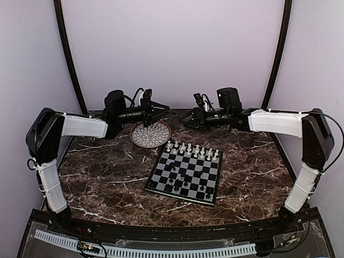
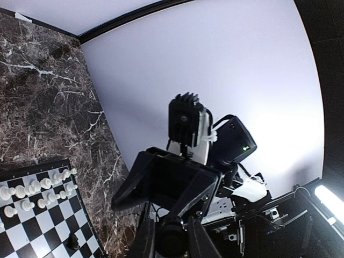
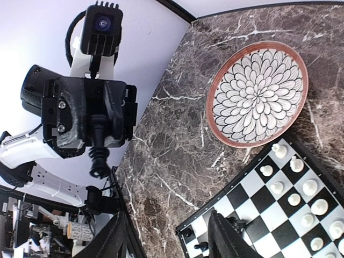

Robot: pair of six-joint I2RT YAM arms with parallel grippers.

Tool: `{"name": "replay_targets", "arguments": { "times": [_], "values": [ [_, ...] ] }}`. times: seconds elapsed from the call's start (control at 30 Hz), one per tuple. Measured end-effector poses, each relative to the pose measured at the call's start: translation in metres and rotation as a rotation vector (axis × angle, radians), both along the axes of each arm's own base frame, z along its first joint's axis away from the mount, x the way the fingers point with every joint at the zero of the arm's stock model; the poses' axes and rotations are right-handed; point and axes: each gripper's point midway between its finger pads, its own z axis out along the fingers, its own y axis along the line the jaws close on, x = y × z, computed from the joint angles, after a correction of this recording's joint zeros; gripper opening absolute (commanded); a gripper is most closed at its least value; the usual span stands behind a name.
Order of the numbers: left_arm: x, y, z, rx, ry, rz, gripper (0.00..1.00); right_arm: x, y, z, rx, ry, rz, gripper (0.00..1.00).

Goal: Set up the chess pieces on the board
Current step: Pass from the left arm to the right

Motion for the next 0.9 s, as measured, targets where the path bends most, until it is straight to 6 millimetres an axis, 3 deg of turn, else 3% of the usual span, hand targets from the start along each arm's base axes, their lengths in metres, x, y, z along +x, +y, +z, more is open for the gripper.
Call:
{"name": "replay_targets", "arguments": {
  "times": [0.13, 0.4, 0.67, 0.9],
  "values": [
    [-0.002, 0.003, -0.002, -0.035, 0.023, 0.016, 0.12, 0.006, 0.012, 0.001, 0.047, 0.033, 0.03, 0.53],
    [-0.004, 0.004, -0.005, -0.058, 0.05, 0.021, 0.12, 0.006, 0.022, 0.029, 0.157, 0.012, 0.076, 0.48],
    [-0.009, -0.004, -0.01, -0.062, 0.069, 0.001, 0.12, 0.003, 0.03, 0.024, 0.184, 0.048, 0.111, 0.4],
    [-0.01, -0.011, -0.02, -0.054, 0.097, -0.015, 0.12, 0.003, 0.031, 0.026, 0.2, 0.057, 0.112, 0.25]
  ]
}}
